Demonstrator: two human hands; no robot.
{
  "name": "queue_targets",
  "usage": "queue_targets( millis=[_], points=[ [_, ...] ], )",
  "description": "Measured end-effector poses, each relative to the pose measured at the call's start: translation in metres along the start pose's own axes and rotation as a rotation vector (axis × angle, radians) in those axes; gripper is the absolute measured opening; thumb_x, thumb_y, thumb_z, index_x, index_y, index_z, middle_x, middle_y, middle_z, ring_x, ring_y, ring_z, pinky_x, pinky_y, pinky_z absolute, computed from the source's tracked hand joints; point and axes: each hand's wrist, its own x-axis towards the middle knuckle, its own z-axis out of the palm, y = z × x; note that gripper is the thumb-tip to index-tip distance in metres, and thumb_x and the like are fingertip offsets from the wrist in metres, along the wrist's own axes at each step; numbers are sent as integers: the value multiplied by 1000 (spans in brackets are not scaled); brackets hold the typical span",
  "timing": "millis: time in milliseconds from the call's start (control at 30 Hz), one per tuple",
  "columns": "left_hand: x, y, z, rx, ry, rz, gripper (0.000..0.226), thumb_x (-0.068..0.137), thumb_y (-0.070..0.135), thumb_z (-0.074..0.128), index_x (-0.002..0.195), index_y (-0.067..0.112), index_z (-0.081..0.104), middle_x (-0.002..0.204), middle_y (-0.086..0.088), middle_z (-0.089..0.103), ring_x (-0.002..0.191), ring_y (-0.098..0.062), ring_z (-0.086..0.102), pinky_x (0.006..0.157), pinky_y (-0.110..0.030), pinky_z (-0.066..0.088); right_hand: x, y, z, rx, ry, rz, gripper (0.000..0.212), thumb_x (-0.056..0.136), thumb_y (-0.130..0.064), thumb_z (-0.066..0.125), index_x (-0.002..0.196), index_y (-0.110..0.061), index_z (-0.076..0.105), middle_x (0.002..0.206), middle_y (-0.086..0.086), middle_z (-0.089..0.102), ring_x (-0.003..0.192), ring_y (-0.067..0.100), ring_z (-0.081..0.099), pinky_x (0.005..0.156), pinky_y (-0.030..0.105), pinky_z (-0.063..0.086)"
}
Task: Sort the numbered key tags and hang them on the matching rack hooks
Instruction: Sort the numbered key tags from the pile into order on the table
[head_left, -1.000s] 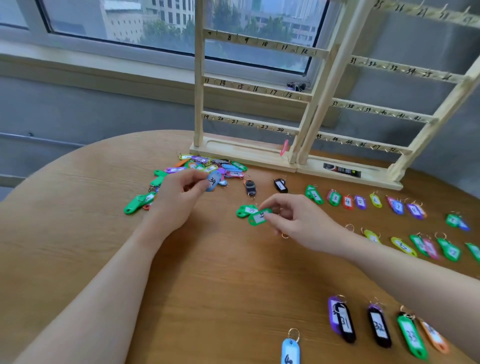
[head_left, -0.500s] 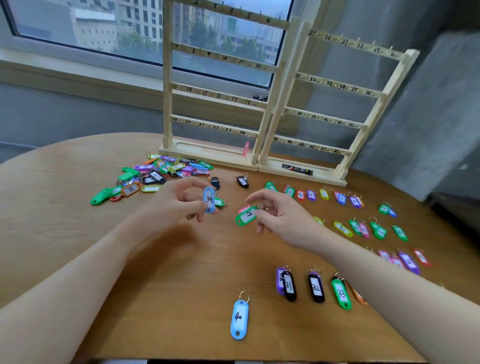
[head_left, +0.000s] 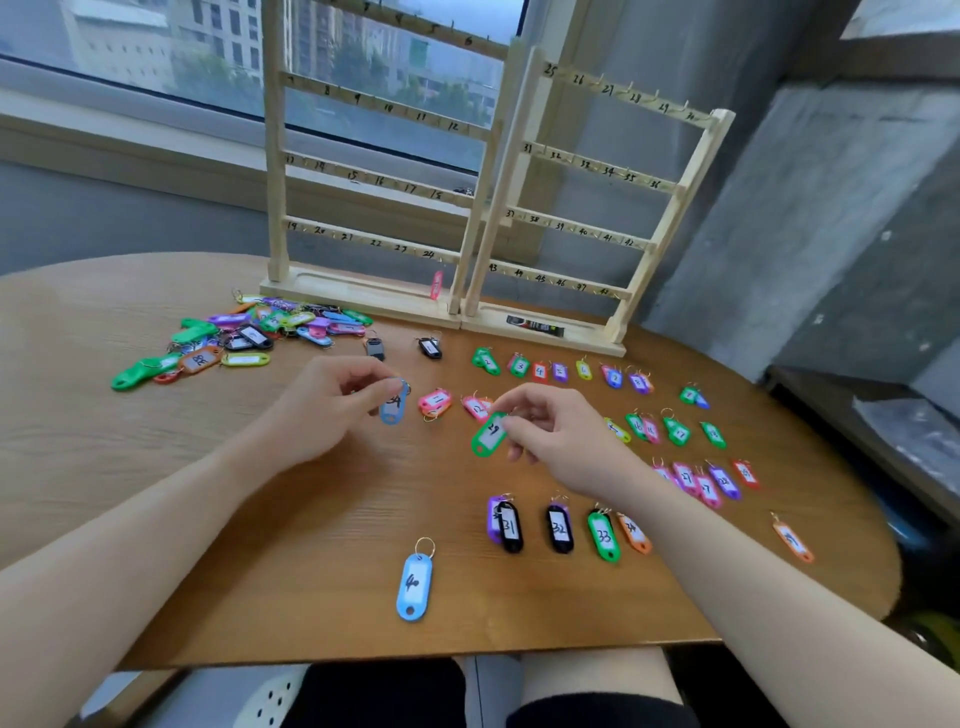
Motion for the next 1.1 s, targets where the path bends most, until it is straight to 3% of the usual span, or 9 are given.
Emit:
queue_targets(
  millis=[200, 300, 433, 533, 633, 867, 1000, 1100],
  points=[
    [1, 26, 16, -116, 9, -2, 12, 96, 13, 64, 94, 18, 75, 72, 11, 70, 65, 2, 56, 61, -11, 45, -13, 15, -26, 19, 78, 35, 17, 100, -10, 57, 101, -22, 70, 84, 10, 71, 70, 11, 67, 70, 38, 56],
    [5, 44, 30, -135, -26, -15, 9, 95, 7, 65, 94, 12, 73, 77, 7, 74, 65, 2, 59, 64, -13, 47, -21, 23, -44, 6, 92, 71, 12, 101, -13, 58, 100, -18, 69, 75, 2, 67, 64, 6, 61, 67, 27, 55],
    [9, 65, 53, -61, -143, -26, 7, 93, 13, 69, 92, 20, 71, 83, -2, 77, 71, -8, 62, 75, -31, 51, -33, 35, -72, -22, 92, 104, 10, 102, -17, 59, 99, -18, 69, 67, -5, 63, 60, 5, 57, 62, 20, 50],
    [13, 79, 74, -2, -243, -18, 7, 92, 22, 72, 90, 28, 71, 84, -2, 77, 72, -19, 60, 84, -51, 54, -43, 49, -94, -26, 93, 136, 10, 103, -20, 57, 98, -20, 67, 63, -5, 61, 62, 11, 56, 65, 31, 49],
    [20, 92, 96, 43, -295, -16, 3, 92, 26, 72, 92, 27, 70, 81, 6, 77, 71, -19, 61, 88, -58, 53, -58, 61, -116, -17, 107, 165, 13, 104, -18, 56, 94, -18, 64, 64, -1, 59, 61, 12, 53, 66, 31, 46],
    [37, 114, 143, 119, -417, -2, 6, 92, 26, 72, 89, 29, 69, 74, 12, 74, 78, -25, 68, 89, -52, 55, -86, 98, -163, 37, 211, 200, 10, 101, -10, 60, 95, -12, 68, 73, -4, 66, 63, 12, 59, 63, 32, 48],
    [49, 116, 168, 126, -471, 8, 5, 92, 27, 72, 90, 31, 69, 77, 11, 75, 72, -4, 65, 88, -42, 56, -101, 120, -181, 57, 261, 217, 10, 98, -9, 64, 95, -12, 73, 73, -5, 68, 64, 9, 59, 61, 21, 50],
    [58, 117, 185, 145, -515, 20, 6, 93, 25, 72, 91, 29, 69, 75, 13, 74, 69, 3, 61, 79, -28, 49, -108, 139, -196, 21, 271, 229, 11, 97, -10, 65, 95, -14, 75, 83, 0, 74, 70, 15, 65, 65, 22, 55]
  ],
)
